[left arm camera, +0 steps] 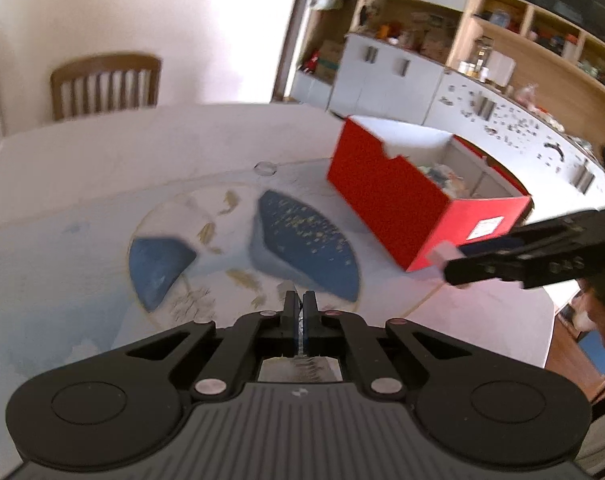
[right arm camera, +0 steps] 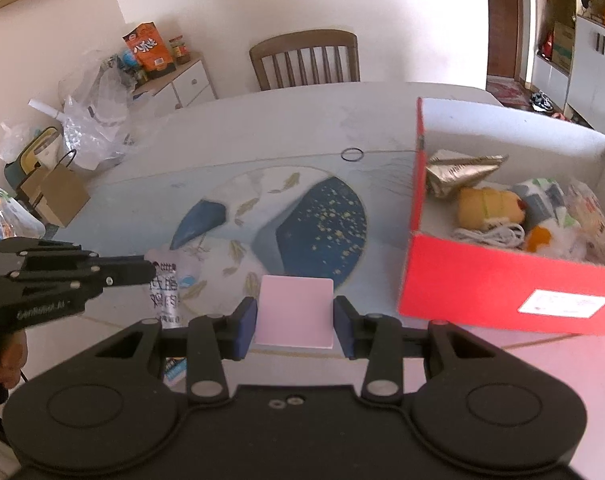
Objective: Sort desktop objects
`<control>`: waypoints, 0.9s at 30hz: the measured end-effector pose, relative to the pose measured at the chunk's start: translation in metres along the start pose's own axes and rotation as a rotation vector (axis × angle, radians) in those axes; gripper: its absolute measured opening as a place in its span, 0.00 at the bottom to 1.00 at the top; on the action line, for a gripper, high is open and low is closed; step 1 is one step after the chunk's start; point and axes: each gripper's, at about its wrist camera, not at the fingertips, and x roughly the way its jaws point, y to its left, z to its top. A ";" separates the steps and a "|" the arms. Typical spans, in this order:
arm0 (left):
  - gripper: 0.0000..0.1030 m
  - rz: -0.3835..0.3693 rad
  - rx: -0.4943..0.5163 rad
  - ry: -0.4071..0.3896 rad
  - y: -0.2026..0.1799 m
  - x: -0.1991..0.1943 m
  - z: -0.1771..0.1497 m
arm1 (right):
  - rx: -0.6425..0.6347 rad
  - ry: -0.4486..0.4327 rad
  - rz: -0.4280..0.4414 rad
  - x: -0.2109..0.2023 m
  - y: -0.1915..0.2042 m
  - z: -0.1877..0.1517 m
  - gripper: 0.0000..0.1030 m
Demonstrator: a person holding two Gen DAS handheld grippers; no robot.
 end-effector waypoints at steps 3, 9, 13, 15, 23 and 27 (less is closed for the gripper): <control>0.01 0.001 -0.087 0.018 0.020 0.006 -0.003 | 0.006 0.004 0.002 -0.001 -0.003 -0.003 0.40; 0.04 -0.046 -0.233 0.054 0.053 0.025 -0.021 | 0.012 0.024 0.014 0.000 -0.007 -0.008 0.40; 0.06 -0.033 -0.229 0.125 0.057 0.036 -0.035 | 0.002 0.035 0.017 0.000 -0.006 -0.010 0.40; 0.08 -0.018 -0.213 0.139 0.055 0.035 -0.041 | 0.001 0.039 0.018 0.000 -0.006 -0.011 0.40; 0.31 0.011 -0.218 0.193 0.038 0.034 -0.038 | 0.003 0.043 0.028 0.001 -0.008 -0.013 0.40; 0.63 0.022 -0.191 0.192 0.021 0.035 -0.034 | -0.008 0.041 0.042 0.000 -0.010 -0.012 0.40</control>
